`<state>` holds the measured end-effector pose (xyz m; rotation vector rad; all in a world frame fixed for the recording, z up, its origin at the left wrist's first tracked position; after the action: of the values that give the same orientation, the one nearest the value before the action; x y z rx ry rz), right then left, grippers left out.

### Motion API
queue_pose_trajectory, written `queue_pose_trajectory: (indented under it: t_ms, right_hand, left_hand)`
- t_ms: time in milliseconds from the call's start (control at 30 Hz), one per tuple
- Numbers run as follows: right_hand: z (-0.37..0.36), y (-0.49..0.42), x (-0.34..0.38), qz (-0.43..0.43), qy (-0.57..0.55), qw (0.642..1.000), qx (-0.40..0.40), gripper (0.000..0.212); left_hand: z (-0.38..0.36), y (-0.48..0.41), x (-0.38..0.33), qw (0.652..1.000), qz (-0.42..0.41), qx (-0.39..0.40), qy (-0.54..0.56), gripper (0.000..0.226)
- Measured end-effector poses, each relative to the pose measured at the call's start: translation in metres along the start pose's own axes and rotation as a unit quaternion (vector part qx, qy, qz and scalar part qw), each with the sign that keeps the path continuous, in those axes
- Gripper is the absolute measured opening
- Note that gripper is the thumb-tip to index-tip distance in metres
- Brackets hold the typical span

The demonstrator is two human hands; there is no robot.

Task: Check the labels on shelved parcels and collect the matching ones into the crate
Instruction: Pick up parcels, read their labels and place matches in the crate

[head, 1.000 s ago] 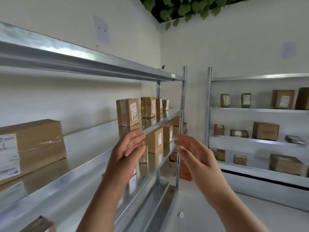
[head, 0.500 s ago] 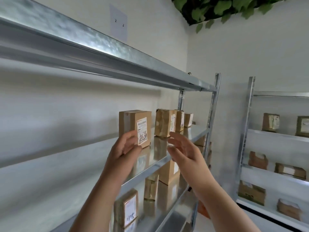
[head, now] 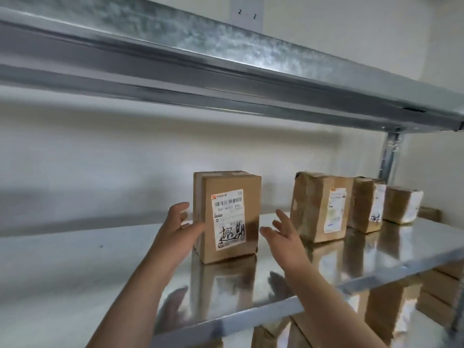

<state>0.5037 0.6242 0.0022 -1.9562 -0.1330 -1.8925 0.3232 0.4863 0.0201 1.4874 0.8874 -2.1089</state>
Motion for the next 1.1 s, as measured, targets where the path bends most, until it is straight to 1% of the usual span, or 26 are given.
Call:
queue_pose_trajectory:
  t_ms: [33, 67, 100, 133, 200, 267, 300, 433, 500, 567, 633, 700, 733, 900, 967, 1033, 1100]
  right_hand:
    - [0.003, -0.014, -0.004, -0.012, -0.004, 0.999, 0.031, 0.071]
    - [0.005, -0.027, -0.007, -0.018, -0.009, 0.998, 0.054, 0.072]
    - [0.005, -0.039, -0.011, -0.020, -0.019, 0.997, 0.075, 0.072]
    - [0.005, -0.047, -0.012, -0.019, -0.028, 0.995, 0.097, 0.072]
    - [0.004, -0.058, -0.012, -0.010, -0.031, 0.989, 0.148, 0.063]
    - [0.001, -0.064, -0.013, 0.013, -0.029, 0.979, 0.199, 0.046]
    - [0.000, -0.066, -0.014, 0.024, -0.034, 0.976, 0.214, 0.043]
    - [0.002, -0.066, -0.014, 0.061, -0.084, 0.972, 0.209, 0.036]
    - [0.003, -0.062, -0.012, 0.081, -0.137, 0.966, 0.203, 0.030]
    - [0.004, -0.059, -0.008, 0.094, -0.178, 0.958, 0.204, 0.028]
    - [0.005, -0.058, -0.006, 0.100, -0.196, 0.948, 0.231, 0.035]
    - [0.004, -0.056, -0.005, 0.096, -0.209, 0.937, 0.264, 0.037]
    - [0.003, -0.054, -0.005, 0.095, -0.215, 0.932, 0.275, 0.038]
    - [0.001, -0.047, -0.008, 0.101, -0.226, 0.926, 0.283, 0.042]
    - [0.000, -0.049, -0.011, 0.106, -0.213, 0.928, 0.286, 0.041]
    - [0.000, -0.051, -0.015, 0.109, -0.215, 0.931, 0.275, 0.042]
    - [0.002, -0.051, -0.017, 0.108, -0.240, 0.935, 0.236, 0.042]
  left_hand:
    - [-0.010, -0.006, 0.001, 1.000, 0.014, -0.005, -0.017, 0.078]
    - [-0.018, -0.010, 0.001, 0.999, 0.029, -0.006, -0.028, 0.082]
    - [-0.025, -0.013, 0.002, 0.999, 0.040, -0.008, -0.033, 0.078]
    - [-0.032, -0.015, 0.003, 0.999, 0.042, -0.014, -0.029, 0.068]
    - [-0.041, -0.020, 0.006, 0.998, 0.038, -0.040, -0.033, 0.055]
    - [-0.047, -0.018, 0.006, 0.997, 0.034, -0.065, -0.039, 0.053]
    - [-0.050, -0.016, 0.004, 0.996, 0.028, -0.076, -0.041, 0.053]
    - [-0.051, -0.006, 0.001, 0.991, -0.001, -0.122, -0.051, 0.046]
    - [-0.049, -0.001, 0.004, 0.990, -0.021, -0.135, -0.023, 0.044]
    - [-0.046, 0.003, 0.008, 0.989, -0.052, -0.131, 0.034, 0.044]
    - [-0.046, 0.007, 0.008, 0.986, -0.084, -0.111, 0.087, 0.049]
    - [-0.045, 0.009, 0.008, 0.984, -0.105, -0.101, 0.106, 0.059]
    - [-0.044, 0.010, 0.009, 0.983, -0.112, -0.100, 0.109, 0.061]
    - [-0.045, 0.011, 0.014, 0.977, -0.141, -0.092, 0.129, 0.067]
    - [-0.046, 0.011, 0.013, 0.975, -0.146, -0.101, 0.132, 0.059]
    - [-0.047, 0.010, 0.012, 0.974, -0.145, -0.124, 0.125, 0.037]
    - [-0.046, 0.010, 0.012, 0.970, -0.126, -0.156, 0.136, 0.013]
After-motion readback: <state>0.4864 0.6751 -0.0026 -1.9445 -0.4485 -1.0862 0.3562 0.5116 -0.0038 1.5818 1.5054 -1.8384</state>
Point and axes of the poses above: each hand's wrist, its own y-axis away from the middle knuckle, its own z-axis out of the back of the hand, x = y × z, the point moved 2 cm from there along -y, towards the middle knuckle, and after that the axes turned 6 degrees about -y, right-handed, at the moved point
